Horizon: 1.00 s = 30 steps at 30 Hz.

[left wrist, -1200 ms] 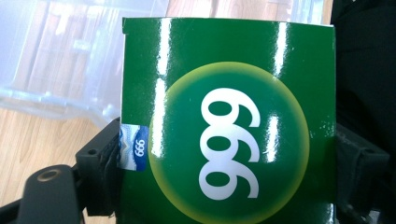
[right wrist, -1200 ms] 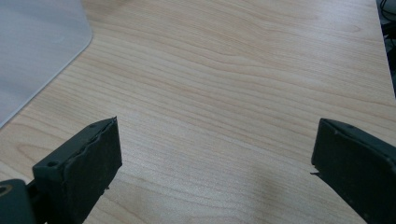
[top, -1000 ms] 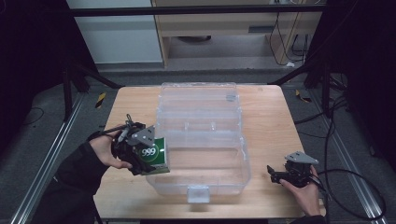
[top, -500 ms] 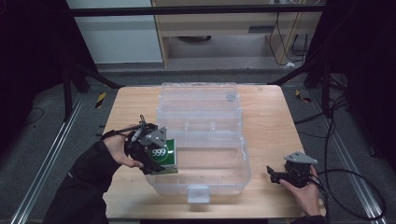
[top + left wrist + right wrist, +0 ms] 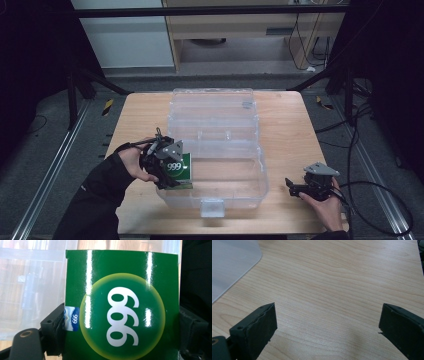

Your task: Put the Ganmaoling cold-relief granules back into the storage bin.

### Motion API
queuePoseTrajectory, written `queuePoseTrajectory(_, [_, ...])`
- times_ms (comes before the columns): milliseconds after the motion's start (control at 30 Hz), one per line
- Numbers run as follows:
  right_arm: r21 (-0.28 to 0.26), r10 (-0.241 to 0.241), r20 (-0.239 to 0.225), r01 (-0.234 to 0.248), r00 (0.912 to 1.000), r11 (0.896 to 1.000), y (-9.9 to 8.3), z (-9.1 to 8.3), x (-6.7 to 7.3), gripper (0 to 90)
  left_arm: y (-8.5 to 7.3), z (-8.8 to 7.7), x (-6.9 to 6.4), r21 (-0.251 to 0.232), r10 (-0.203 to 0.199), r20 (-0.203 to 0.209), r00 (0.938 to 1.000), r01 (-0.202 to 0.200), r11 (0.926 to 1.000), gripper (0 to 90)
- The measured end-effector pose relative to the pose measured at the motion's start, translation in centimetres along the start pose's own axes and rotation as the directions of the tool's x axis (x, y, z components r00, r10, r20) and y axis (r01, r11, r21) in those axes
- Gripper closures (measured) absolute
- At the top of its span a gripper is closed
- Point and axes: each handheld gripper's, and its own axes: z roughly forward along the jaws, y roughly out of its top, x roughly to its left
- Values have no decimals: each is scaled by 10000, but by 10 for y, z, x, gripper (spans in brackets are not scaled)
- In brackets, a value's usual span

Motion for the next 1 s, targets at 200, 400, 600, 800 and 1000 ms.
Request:
queuePoseTrajectory(200, [35,0,-14,0,10000,10000,0,1,1,20,-3,8,1,131,31,113,9999,-33,9999,148])
queuePoseTrajectory(400, [57,-53,-21,53,10000,10000,0,1,1,20,-8,17,1,209,-9,152,9999,6,9998,148])
queuePoseTrajectory(600, [97,-77,-33,77,10000,9999,0,1,1,20,-10,24,-1,258,-50,273,9996,43,9997,148])
queuePoseTrajectory(800, [120,-89,-48,89,9999,9999,-1,1,1,20,-13,35,-1,371,-72,376,9993,58,9993,147])
queuePoseTrajectory(1000, [138,-100,-50,101,9999,9999,-1,1,2,20,-16,43,-1,436,-88,442,9990,69,9990,146])
